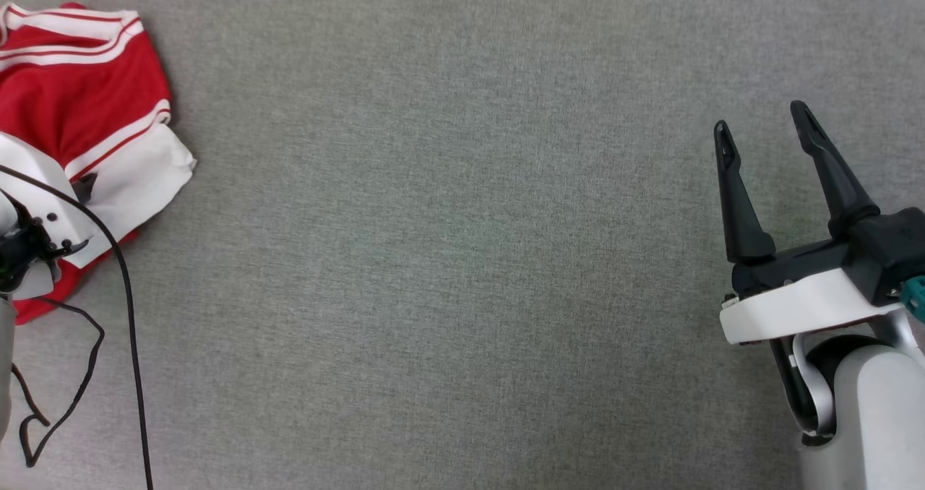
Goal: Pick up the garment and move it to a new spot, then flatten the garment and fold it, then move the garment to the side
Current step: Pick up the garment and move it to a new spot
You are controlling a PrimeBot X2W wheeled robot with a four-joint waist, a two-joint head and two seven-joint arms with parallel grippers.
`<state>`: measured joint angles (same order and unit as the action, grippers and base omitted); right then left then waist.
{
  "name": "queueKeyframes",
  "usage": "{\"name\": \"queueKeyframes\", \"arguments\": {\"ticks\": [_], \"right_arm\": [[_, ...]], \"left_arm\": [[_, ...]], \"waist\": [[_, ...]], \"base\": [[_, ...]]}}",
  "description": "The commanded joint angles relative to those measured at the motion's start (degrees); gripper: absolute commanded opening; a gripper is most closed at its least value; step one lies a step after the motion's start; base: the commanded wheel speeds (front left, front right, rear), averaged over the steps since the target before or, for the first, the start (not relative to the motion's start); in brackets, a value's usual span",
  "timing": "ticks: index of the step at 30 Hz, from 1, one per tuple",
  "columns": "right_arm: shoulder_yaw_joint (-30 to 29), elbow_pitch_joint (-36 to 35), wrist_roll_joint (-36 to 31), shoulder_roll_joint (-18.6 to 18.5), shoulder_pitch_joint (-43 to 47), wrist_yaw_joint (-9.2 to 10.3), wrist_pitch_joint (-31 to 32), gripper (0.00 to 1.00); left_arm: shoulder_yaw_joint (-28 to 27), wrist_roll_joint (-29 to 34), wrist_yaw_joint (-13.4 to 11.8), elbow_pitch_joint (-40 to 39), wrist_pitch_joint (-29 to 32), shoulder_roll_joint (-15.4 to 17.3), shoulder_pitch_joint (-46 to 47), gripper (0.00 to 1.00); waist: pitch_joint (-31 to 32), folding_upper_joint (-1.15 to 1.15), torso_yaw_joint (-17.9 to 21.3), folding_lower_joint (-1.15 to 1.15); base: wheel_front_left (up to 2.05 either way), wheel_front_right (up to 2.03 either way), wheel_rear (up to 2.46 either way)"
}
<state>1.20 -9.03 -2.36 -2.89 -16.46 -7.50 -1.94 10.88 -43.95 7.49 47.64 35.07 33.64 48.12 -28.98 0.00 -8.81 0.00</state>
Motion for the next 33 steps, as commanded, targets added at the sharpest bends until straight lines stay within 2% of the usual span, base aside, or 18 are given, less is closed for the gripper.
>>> {"name": "queueKeyframes", "arguments": {"ticks": [1,4,10,19,25,28,33], "right_arm": [[-0.2,0.5,0.6,0.0,0.3,0.02,-0.3,1.0],[-0.4,1.3,1.5,0.0,1.3,0.02,-0.7,1.0],[-1.1,3.4,4.1,0.0,3.3,0.02,-2.2,1.0],[-3.0,5.7,5.9,0.0,8.6,0.02,-3.5,1.0],[-4.9,5.8,7.1,0.0,13.1,0.02,-3.2,1.0],[-5.6,5.6,7.3,0.0,14.5,0.02,-2.8,1.0],[-6.0,4.8,7.2,0.0,17.1,0.02,-1.9,1.0]], "left_arm": [[0.8,1.1,0.0,0.5,-2.9,-0.6,-0.7,0.0],[1.0,2.9,0.0,0.3,-8.9,0.5,0.8,0.0],[1.5,6.4,-0.8,0.8,-21.1,0.3,2.2,0.0],[3.2,10.0,-1.6,-1.3,-35.3,-2.9,1.3,0.0],[5.8,11.4,-2.1,-5.4,-39.6,-6.6,-1.0,0.0],[6.5,11.5,-2.1,-7.4,-40.3,-7.8,-2.3,0.0],[8.6,11.4,-2.9,-14.1,-41.4,-11.5,-7.2,0.0]], "waist": [[1.8,0.0,-0.4,0.0],[4.4,0.0,-0.7,0.0],[10.6,0.0,-0.7,0.0],[20.1,0.0,0.1,0.0],[25.5,0.0,1.9,0.0],[26.8,0.0,2.6,0.0],[29.3,0.0,5.5,0.0]], "base": [[0.0,0.0,0.0],[0.0,0.0,0.0],[0.0,0.0,0.0],[0.0,0.0,0.0],[0.0,0.0,0.0],[0.0,0.0,0.0],[0.0,0.0,0.0]]}}
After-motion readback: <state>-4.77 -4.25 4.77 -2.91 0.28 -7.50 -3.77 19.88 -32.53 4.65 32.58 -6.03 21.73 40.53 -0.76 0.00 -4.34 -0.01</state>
